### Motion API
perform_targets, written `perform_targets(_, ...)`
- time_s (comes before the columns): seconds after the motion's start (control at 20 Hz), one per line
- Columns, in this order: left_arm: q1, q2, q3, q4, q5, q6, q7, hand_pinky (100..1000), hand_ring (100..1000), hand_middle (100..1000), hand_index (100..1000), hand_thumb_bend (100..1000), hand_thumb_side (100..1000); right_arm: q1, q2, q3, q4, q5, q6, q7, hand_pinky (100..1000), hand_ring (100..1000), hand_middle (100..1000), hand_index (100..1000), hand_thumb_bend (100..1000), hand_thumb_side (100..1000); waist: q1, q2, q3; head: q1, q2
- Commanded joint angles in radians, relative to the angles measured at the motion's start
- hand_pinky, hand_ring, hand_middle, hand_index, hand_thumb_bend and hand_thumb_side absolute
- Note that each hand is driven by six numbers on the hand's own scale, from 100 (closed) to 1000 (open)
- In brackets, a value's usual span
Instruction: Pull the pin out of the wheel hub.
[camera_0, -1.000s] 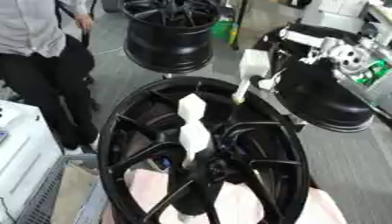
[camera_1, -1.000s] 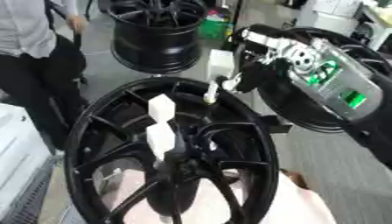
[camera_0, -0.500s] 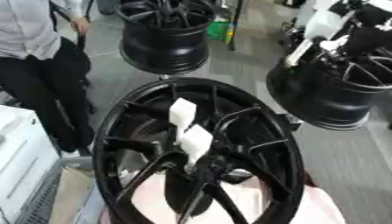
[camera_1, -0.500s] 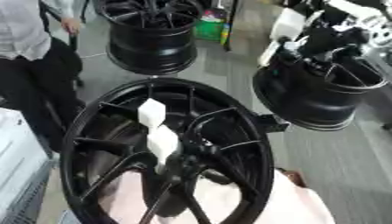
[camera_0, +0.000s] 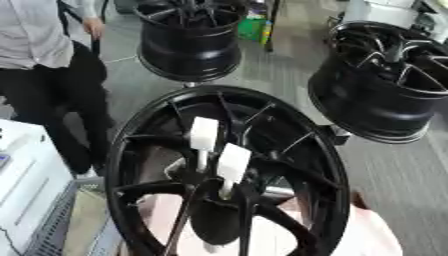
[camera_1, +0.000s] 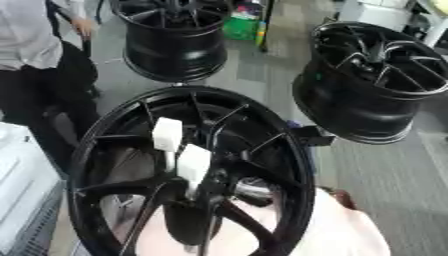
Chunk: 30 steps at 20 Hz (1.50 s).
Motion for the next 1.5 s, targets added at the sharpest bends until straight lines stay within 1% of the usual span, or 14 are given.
perform_targets(0.05, -0.01, 0.024, 0.007, -0.017, -0.007, -0.001, 0.003, 808, 884, 625, 839, 188, 608, 0.011, -0.06, -0.05, 0.063, 0.024, -0.043, -0.024, 721, 565, 313, 401, 100, 100, 0.005, -0.007, -0.004, 0.011, -0.004)
perform_targets(0.25, -0.01, 0.025, 0.009, -0.017, -0.009, -0.001, 0.005, 809, 884, 625, 839, 187, 608, 0.048, -0.062, -0.081, 0.122, 0.012, -0.06, -0.044, 719, 561, 308, 398, 100, 100, 0.01, -0.001, -0.01, 0.024, -0.001)
perform_targets(0.4, -0.008, 0.025, 0.009, -0.017, -0.01, 0.0, 0.005, 809, 885, 625, 839, 185, 611, 0.072, -0.063, -0.098, 0.18, 0.011, -0.066, -0.069, 723, 566, 322, 408, 100, 100, 0.01, 0.001, -0.013, 0.028, -0.003)
perform_targets(0.5, -0.008, 0.024, 0.01, -0.017, -0.01, 0.0, 0.005, 809, 885, 625, 839, 186, 610, 0.085, -0.06, -0.105, 0.232, 0.019, -0.072, -0.086, 736, 590, 369, 446, 100, 100, 0.011, 0.001, -0.013, 0.03, -0.003)
perform_targets(0.6, -0.008, 0.024, 0.009, -0.017, -0.01, 0.0, 0.005, 809, 885, 625, 839, 186, 610, 0.095, -0.055, -0.106, 0.275, 0.03, -0.094, -0.08, 772, 677, 488, 555, 100, 100, 0.012, 0.002, -0.012, 0.033, -0.005)
perform_targets(0.65, -0.009, 0.024, 0.009, -0.017, -0.01, 0.0, 0.005, 809, 885, 625, 839, 186, 609, 0.1, -0.053, -0.103, 0.291, 0.04, -0.11, -0.062, 790, 733, 596, 666, 100, 100, 0.013, 0.002, -0.012, 0.034, -0.007)
perform_targets(0.7, -0.009, 0.024, 0.009, -0.017, -0.01, -0.001, 0.005, 810, 885, 625, 840, 186, 609, 0.104, -0.052, -0.1, 0.305, 0.054, -0.125, -0.035, 808, 776, 705, 758, 103, 100, 0.013, 0.003, -0.012, 0.034, -0.008)
perform_targets(0.75, -0.01, 0.023, 0.008, -0.017, -0.01, -0.001, 0.004, 810, 885, 625, 840, 186, 610, 0.106, -0.053, -0.097, 0.317, 0.075, -0.137, -0.009, 826, 808, 768, 810, 134, 108, 0.013, 0.003, -0.012, 0.034, -0.007)
perform_targets(0.8, -0.01, 0.023, 0.008, -0.017, -0.009, -0.001, 0.003, 810, 885, 625, 840, 186, 609, 0.105, -0.053, -0.097, 0.329, 0.099, -0.147, 0.012, 855, 860, 837, 869, 115, 304, 0.014, 0.003, -0.013, 0.033, -0.006)
perform_targets(0.85, -0.01, 0.023, 0.007, -0.017, -0.01, -0.001, 0.002, 810, 885, 625, 840, 186, 609, 0.103, -0.054, -0.098, 0.339, 0.121, -0.152, 0.027, 860, 870, 848, 877, 112, 334, 0.014, 0.003, -0.014, 0.032, -0.005)
perform_targets(0.95, -0.01, 0.024, 0.007, -0.017, -0.01, -0.001, 0.001, 810, 885, 625, 840, 187, 607, 0.097, -0.053, -0.104, 0.357, 0.153, -0.147, 0.039, 871, 891, 877, 896, 107, 364, 0.015, 0.002, -0.014, 0.031, -0.003)
perform_targets(1.1, -0.009, 0.024, 0.007, -0.017, -0.01, -0.001, 0.001, 810, 885, 625, 840, 190, 609, 0.086, -0.052, -0.113, 0.38, 0.166, -0.128, 0.029, 869, 890, 875, 895, 100, 388, 0.015, 0.001, -0.015, 0.03, 0.002)
perform_targets(1.5, -0.009, 0.024, 0.007, -0.017, -0.009, -0.003, 0.0, 811, 884, 625, 840, 193, 602, 0.089, -0.055, -0.118, 0.386, 0.16, -0.129, 0.025, 873, 892, 871, 896, 106, 393, 0.015, -0.004, -0.018, 0.033, 0.004)
